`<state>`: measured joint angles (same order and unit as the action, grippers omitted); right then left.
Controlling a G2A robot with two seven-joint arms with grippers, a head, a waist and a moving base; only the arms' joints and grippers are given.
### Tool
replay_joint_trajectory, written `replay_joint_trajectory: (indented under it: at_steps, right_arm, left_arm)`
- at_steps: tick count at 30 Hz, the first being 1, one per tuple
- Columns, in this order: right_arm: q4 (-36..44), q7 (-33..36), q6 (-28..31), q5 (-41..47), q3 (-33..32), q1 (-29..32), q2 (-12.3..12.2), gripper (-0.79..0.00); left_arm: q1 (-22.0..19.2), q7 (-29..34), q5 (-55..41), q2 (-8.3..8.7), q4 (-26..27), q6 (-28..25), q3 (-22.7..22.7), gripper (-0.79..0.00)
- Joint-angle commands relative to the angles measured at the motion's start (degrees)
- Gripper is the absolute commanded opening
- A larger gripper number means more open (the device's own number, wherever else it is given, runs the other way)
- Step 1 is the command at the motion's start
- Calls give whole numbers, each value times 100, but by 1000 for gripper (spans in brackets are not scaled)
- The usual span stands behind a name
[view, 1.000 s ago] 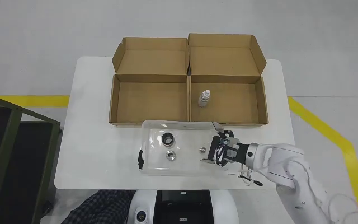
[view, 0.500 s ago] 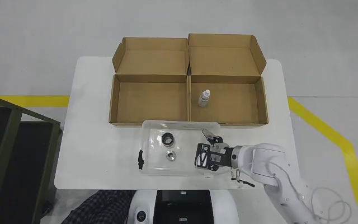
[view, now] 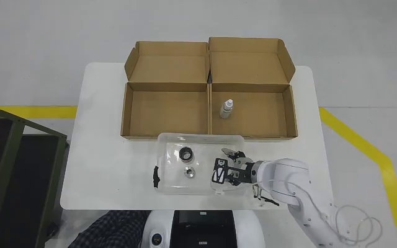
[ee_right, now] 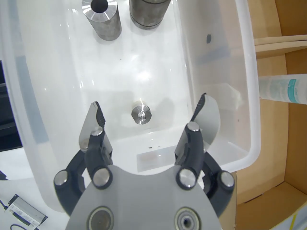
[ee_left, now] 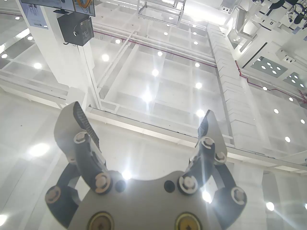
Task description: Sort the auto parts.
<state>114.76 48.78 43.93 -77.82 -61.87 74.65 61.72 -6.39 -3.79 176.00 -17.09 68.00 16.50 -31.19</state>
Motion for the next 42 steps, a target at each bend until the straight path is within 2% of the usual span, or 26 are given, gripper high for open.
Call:
replay_joint_trajectory:
  at_steps: [1, 5, 7, 8, 17, 22, 24, 33, 42]
  right_arm:
    - [-17, 35, 3, -20, 39, -8, -2, -215]
    - [-71, 106, 2, -59, 145, -56, 0, -280]
    - [-103, 130, -16, -69, 194, -93, 3, -379]
    - [-117, 138, -25, -70, 217, -114, 5, -397]
    - [-195, 353, -94, -128, 440, -287, 25, -508]
    - [-205, 371, -120, -119, 520, -360, 33, -668]
    - [-172, 362, -129, -116, 526, -368, 31, -779]
    - [102, 64, -93, -96, 433, -274, -10, -785]
    - [-60, -813, 70, 8, 366, -233, -37, -785]
  left_arm:
    - [0, 0, 0, 0, 0, 0, 0, 0]
    - [0, 0, 0, 0, 0, 0, 0, 0]
    - [0, 0, 0, 0, 0, 0, 0, 0]
    - [0, 0, 0, 0, 0, 0, 0, 0]
    - [0, 0, 0, 0, 0, 0, 0, 0]
    - [0, 0, 0, 0, 0, 0, 0, 0]
    - [0, 0, 0, 0, 0, 0, 0, 0]
    - [0, 0, 0, 0, 0, 0, 0, 0]
    - [0, 0, 0, 0, 0, 0, 0, 0]
